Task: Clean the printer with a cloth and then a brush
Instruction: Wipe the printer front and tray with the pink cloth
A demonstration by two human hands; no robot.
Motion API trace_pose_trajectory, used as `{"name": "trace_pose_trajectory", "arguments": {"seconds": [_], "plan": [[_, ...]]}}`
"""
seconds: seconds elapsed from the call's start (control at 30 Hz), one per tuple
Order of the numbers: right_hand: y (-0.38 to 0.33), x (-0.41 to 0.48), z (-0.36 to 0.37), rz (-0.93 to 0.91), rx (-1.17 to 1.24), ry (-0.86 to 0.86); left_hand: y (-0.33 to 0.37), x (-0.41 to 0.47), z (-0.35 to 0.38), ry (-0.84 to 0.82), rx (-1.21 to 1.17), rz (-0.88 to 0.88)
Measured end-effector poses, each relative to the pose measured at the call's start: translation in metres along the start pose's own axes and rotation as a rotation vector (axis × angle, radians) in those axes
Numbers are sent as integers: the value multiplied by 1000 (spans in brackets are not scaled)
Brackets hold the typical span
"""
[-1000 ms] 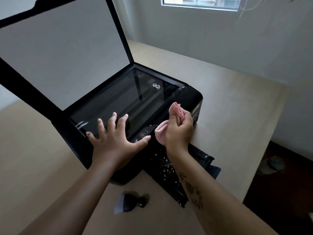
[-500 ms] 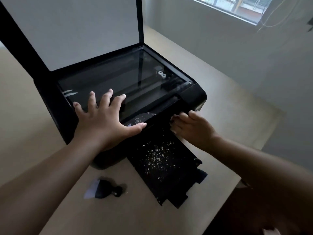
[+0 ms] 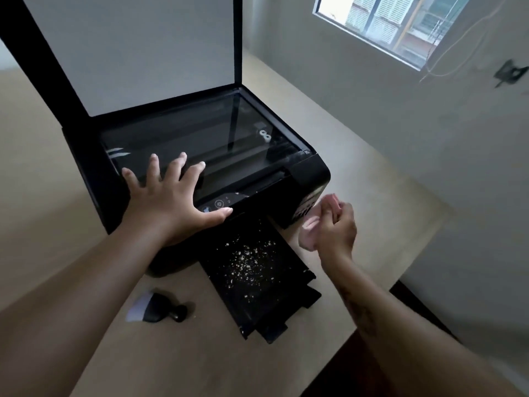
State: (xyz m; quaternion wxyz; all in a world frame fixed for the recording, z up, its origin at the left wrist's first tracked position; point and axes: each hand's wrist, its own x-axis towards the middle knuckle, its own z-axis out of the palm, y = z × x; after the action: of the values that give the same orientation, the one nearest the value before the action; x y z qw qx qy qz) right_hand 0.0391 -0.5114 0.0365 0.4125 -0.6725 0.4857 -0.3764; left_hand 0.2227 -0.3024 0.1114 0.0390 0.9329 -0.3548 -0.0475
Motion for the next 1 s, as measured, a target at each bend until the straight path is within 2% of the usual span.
{"name": "trace_pose_trajectory", "arguments": {"seconds": [0.03,0.07,0.1,0.2,0.3,0.37,0.4,0.43,0.53,0.6,0.67,0.77,0.83,0.87,0.93,1.0], "plan": [[-12,2,19,274,263,36,1,1,0,-7,4,-11],[-22,4,38,427,476,61,2,3,0,-18,8,-28],[-31,3,53,482,596,113,2,4,-1,-33,12,-46],[-40,10,74,587,718,253,9,4,1,-34,16,-103],[-27,32,64,839,829,144,19,6,6,10,23,-124],[-29,38,52,878,823,51,21,5,5,24,7,-133],[-27,40,51,804,736,17,23,4,5,28,0,-141],[-29,38,51,644,681,2,23,3,5,35,-3,-142],[-29,24,47,-165,407,38,22,3,4,54,-15,-146],[-14,28,44,-669,56,28,21,3,4,59,-25,-140],[-3,47,37,-933,-196,-13,21,3,3,55,-39,-135],[8,79,13,-1277,-374,-177,21,3,1,46,-52,-131],[9,102,-9,-1437,-448,-347,21,4,1,42,-65,-129],[6,109,-16,-1439,-465,-414,20,3,1,47,-69,-130],[-3,113,-16,-1271,-399,-435,20,5,2,61,-67,-123],[-14,101,-1,-1130,-308,-362,19,4,3,66,-67,-125]]}}
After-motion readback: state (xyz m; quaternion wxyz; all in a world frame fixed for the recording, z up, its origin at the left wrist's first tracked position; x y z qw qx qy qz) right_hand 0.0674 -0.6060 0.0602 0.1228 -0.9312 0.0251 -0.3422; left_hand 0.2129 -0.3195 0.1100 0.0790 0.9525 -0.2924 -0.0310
